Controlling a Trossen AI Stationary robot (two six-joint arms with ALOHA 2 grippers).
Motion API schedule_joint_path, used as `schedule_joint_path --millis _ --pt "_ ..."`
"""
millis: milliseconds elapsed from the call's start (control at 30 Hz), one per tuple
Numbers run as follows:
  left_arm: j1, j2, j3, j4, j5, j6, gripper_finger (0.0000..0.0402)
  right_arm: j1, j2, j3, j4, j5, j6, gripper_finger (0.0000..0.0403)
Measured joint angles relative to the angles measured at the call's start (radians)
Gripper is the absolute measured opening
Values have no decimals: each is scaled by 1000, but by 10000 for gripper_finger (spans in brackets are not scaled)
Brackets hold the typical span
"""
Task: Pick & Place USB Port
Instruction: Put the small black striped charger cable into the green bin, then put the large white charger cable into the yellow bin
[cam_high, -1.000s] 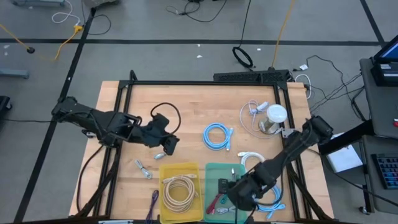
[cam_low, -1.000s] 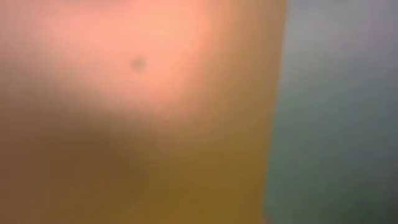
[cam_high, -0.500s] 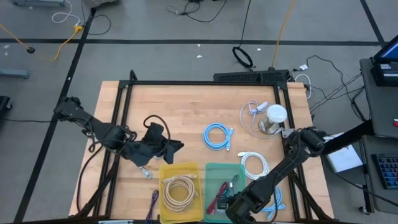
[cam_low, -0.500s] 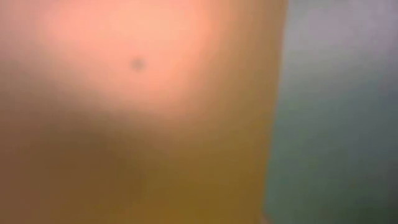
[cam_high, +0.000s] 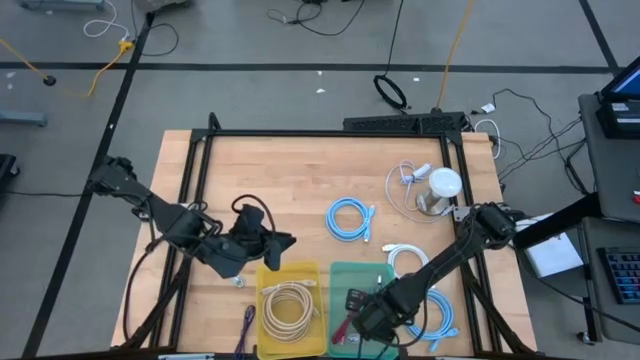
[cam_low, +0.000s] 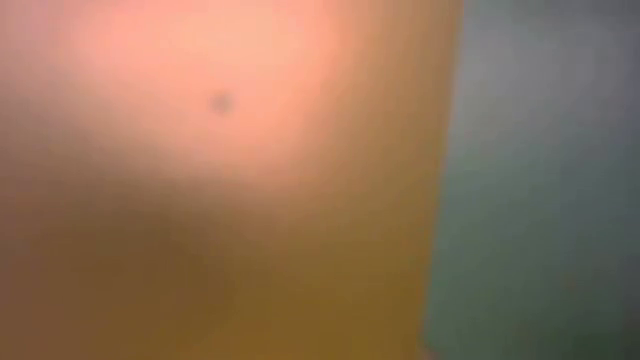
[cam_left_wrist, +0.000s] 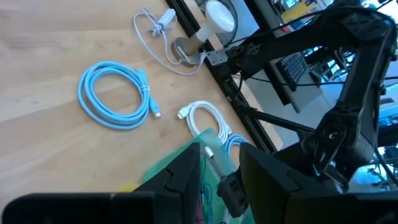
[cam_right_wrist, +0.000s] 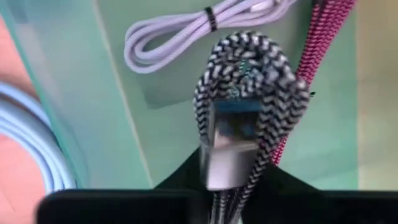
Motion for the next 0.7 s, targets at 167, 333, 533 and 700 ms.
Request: schedule_joint_path --millis 167,333,533,700 --pt "0 -1 0 0 0 -7 115 2 0 0 -3 0 12 116" --pt "0 -1 0 0 10 -15 115 15 -16 -2 6 34 35 165" --pt "1 -1 0 0 -17 -17 115 11 -193 -2 247 201 169 191" --pt "14 -1 0 0 -35 -13 115 -27 -432 -1 566 262 437 187"
